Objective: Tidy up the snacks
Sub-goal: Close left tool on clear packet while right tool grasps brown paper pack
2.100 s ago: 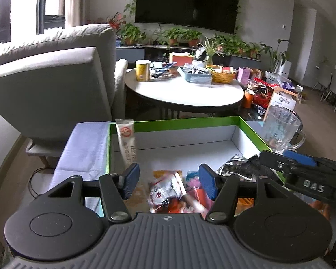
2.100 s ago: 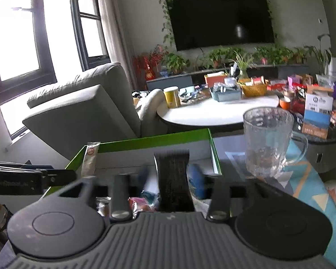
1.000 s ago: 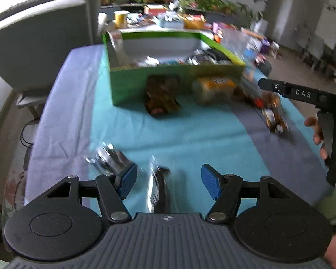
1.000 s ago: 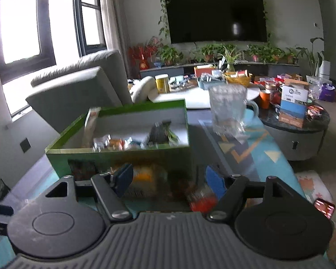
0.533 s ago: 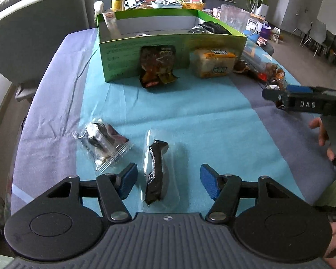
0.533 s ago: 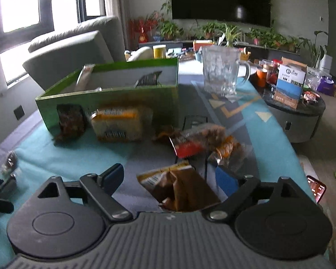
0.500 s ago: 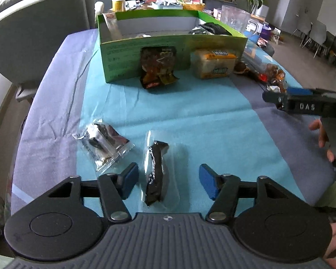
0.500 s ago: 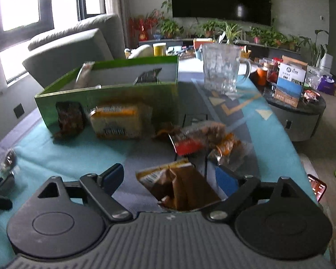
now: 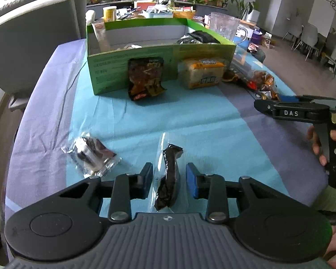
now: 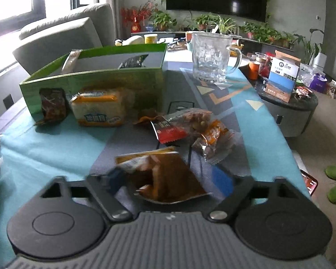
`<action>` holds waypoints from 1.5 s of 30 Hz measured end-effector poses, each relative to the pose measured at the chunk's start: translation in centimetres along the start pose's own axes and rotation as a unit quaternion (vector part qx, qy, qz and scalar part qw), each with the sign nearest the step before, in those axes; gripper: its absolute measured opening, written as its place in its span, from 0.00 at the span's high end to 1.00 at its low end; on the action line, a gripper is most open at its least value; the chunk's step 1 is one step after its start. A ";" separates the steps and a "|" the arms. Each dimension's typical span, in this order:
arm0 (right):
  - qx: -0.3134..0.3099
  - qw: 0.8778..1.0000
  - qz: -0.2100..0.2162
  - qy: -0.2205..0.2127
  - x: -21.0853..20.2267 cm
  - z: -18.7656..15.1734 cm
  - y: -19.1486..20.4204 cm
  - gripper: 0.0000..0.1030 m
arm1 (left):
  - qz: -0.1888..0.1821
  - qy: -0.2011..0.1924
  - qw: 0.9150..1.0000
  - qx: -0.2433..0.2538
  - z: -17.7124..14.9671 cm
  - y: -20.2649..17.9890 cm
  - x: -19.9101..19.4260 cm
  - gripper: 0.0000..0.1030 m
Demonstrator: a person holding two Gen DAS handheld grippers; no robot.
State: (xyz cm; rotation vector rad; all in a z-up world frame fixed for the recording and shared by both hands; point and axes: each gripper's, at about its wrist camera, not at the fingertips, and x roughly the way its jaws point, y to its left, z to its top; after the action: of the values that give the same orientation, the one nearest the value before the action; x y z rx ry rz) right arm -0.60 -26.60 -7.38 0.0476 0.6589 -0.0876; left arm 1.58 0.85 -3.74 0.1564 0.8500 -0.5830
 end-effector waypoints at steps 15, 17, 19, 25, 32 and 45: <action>0.040 0.996 0.061 -0.041 -2.4 2.0 0.5 0.49 | 0.005 -0.052 0.999 0.003 3.4 0.2 -1.0 0.72; 0.037 0.996 0.063 -0.046 -2.4 2.3 0.6 0.49 | 0.004 -0.063 0.998 0.005 3.9 0.2 -1.2 0.74; 0.036 0.996 0.067 -0.044 -2.3 2.3 0.5 0.49 | 0.003 -0.069 0.998 0.006 4.3 0.3 -1.3 0.74; 0.055 0.996 0.068 -0.025 -2.2 1.2 -0.6 0.20 | 0.001 -0.059 0.998 0.001 4.4 0.7 -0.9 0.74; 0.069 0.995 0.076 -0.006 -1.8 -0.1 -1.1 0.19 | 0.021 -0.028 0.999 -0.025 3.9 1.5 0.9 0.59; 0.013 1.000 0.019 0.001 -0.6 0.1 0.7 0.42 | 0.026 -0.004 0.999 -0.026 5.0 1.4 5.6 0.68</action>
State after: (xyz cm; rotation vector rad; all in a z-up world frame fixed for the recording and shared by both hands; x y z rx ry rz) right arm -0.94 -25.87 -6.96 0.0842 0.6582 -0.0596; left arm 8.54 -2.18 -4.78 0.1279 0.8511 -0.5119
